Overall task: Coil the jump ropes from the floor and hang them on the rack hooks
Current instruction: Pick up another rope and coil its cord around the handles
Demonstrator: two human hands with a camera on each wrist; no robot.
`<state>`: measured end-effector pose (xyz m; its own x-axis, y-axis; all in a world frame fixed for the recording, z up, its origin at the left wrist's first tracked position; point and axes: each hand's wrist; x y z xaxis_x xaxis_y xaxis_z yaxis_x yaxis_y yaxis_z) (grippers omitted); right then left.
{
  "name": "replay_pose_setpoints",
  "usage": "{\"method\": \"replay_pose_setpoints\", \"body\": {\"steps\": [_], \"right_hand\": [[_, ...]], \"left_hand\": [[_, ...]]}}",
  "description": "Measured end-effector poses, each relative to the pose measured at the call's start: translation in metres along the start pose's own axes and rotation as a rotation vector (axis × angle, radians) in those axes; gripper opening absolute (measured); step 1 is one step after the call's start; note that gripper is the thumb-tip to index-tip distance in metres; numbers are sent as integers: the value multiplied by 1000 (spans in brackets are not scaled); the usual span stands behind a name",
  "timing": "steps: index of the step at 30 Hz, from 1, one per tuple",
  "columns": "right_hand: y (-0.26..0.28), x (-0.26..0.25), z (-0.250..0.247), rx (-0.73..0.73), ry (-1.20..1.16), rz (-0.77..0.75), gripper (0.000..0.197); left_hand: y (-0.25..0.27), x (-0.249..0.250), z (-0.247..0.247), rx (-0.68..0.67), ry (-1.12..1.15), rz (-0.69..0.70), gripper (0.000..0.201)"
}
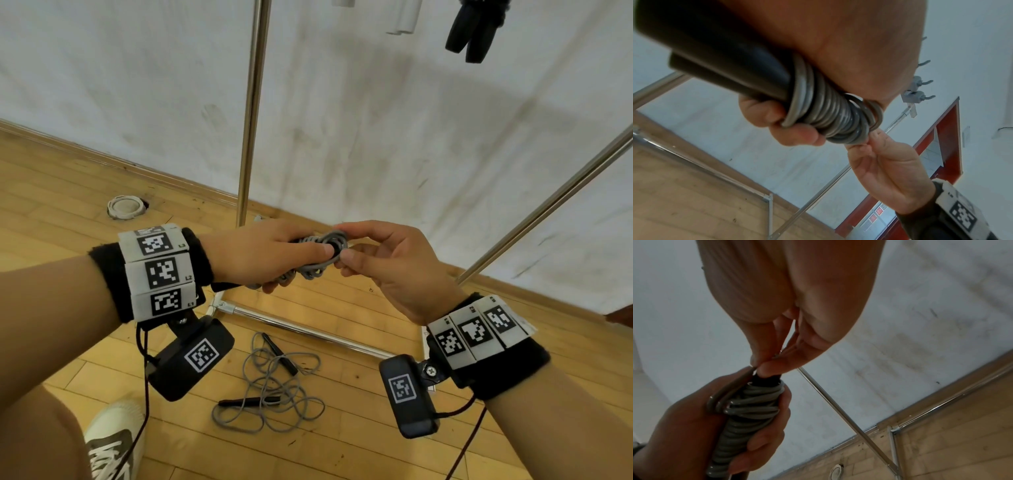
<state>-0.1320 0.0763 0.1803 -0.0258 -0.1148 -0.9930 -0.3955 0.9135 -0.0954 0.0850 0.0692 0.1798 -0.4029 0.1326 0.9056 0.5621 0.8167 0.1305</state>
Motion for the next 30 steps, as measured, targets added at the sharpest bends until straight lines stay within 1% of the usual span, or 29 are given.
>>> {"method": "replay_pose_setpoints", "body": {"steps": [4, 7, 8, 9, 10, 12, 13, 15, 16, 18, 19, 21, 23, 25, 27, 28, 30], "right_hand": [[0, 4, 1, 74, 119, -48, 27], [-3, 6, 2, 174, 126, -84, 11], [-4, 6, 3, 204, 129, -87, 8], [-5, 6, 3, 225, 148, -81, 10], [-5, 6, 3, 230, 166, -61, 11], [-5, 4, 1, 205, 152, 13, 6], [-4, 3, 0, 187, 117, 59, 11], [-5, 2, -2, 151, 74, 149, 32], [-5, 2, -2, 145, 97, 176, 34], [-5, 2, -2, 130, 204, 190, 19], [-4, 2, -1, 127, 251, 186, 14], [-4, 0, -3, 154, 292, 147, 11], [-5, -4, -7, 229, 271, 96, 10], [-6, -7, -11, 293, 272, 40, 8], [-6, -9, -12, 328, 302, -2, 7], [-5, -10, -13, 344, 313, -18, 6], [-5, -12, -16, 378, 326, -53, 5]], "left_hand": [[2, -2, 2, -54, 60, 27, 40], [1, -1, 3, -53, 30, 26, 54], [1, -1, 3, -48, 9, 28, 52], [1, -1, 4, -35, -16, 39, 44], [1, -1, 5, -14, -51, 57, 36], [1, 1, 7, 46, -167, 99, 31], [1, 1, 8, 78, -251, 124, 32], [1, 2, 10, 140, -414, 170, 34], [1, 2, 11, 164, -481, 183, 38], [1, 2, 13, 193, -591, 198, 53], [0, 1, 15, 193, -612, 201, 57], [-1, 0, 16, 165, -564, 206, 54], [-2, 0, 14, 154, -519, 198, 47], [-5, -1, 12, 163, -496, 158, 39], [-8, -3, 11, 167, -427, 114, 37], [-9, -4, 11, 169, -393, 105, 37], [-11, -5, 10, 181, -351, 121, 27]]}}
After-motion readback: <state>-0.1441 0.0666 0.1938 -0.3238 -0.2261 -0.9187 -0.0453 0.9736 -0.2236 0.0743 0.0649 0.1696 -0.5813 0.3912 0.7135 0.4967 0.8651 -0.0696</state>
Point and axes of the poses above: each hand's wrist, its own y-axis away from the middle knuckle, its own z-axis out of the palm, x = y × z, and after that the axes turned 3 degrees about y, right-handed
